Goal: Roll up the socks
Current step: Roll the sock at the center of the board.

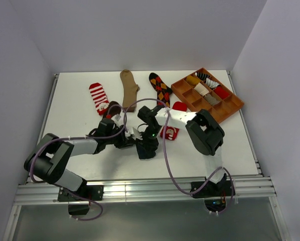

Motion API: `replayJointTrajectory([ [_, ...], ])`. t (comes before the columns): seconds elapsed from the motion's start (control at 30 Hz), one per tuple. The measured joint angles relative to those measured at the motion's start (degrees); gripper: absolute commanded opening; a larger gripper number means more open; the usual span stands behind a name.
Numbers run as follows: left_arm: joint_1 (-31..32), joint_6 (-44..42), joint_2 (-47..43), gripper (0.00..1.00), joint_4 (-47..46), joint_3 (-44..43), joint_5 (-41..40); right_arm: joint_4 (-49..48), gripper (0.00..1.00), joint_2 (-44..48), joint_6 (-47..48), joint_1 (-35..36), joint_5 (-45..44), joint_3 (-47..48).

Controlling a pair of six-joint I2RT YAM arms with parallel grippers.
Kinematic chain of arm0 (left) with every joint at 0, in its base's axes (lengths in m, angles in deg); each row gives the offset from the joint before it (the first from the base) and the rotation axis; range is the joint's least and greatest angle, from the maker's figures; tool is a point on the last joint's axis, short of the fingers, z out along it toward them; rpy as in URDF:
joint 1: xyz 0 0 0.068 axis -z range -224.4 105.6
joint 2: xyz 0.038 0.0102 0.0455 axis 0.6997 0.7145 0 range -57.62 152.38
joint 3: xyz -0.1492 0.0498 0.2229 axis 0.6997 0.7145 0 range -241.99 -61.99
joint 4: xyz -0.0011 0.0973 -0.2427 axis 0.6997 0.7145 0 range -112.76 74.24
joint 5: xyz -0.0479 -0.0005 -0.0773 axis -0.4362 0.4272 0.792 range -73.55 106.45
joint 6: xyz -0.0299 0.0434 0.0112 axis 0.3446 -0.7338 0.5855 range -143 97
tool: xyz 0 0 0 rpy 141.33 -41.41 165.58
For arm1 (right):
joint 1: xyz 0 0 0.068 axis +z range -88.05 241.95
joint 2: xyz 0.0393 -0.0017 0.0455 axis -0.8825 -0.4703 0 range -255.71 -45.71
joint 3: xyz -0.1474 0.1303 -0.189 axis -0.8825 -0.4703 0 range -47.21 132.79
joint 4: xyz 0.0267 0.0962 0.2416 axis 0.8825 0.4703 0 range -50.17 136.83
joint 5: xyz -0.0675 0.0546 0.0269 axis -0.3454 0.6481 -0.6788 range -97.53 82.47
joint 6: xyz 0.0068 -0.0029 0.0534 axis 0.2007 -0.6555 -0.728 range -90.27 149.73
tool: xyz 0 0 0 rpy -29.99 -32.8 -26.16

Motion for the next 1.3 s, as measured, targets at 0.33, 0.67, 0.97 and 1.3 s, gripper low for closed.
replayJointTrajectory([
  [0.33, 1.5, -1.6, -9.9, 0.36, -8.3, 11.3, -6.5, 12.5, 0.21, -10.0, 0.7, -1.9, 4.5, 11.1],
  [0.67, 11.5, -6.0, -16.5, 0.4, -13.2, 13.9, -10.5, 24.4, 0.21, -20.4, 1.0, -4.8, 9.8, 22.7],
  [0.97, 15.3, -10.5, -12.2, 0.45, -14.1, 11.0, -12.4, 28.0, 0.22, -24.0, 1.8, -6.4, 12.6, 26.1],
  [1.3, 16.9, -12.9, -5.7, 0.44, -17.6, 8.2, -12.8, 28.1, 0.22, -24.2, 1.5, -7.3, 13.4, 26.1],
])
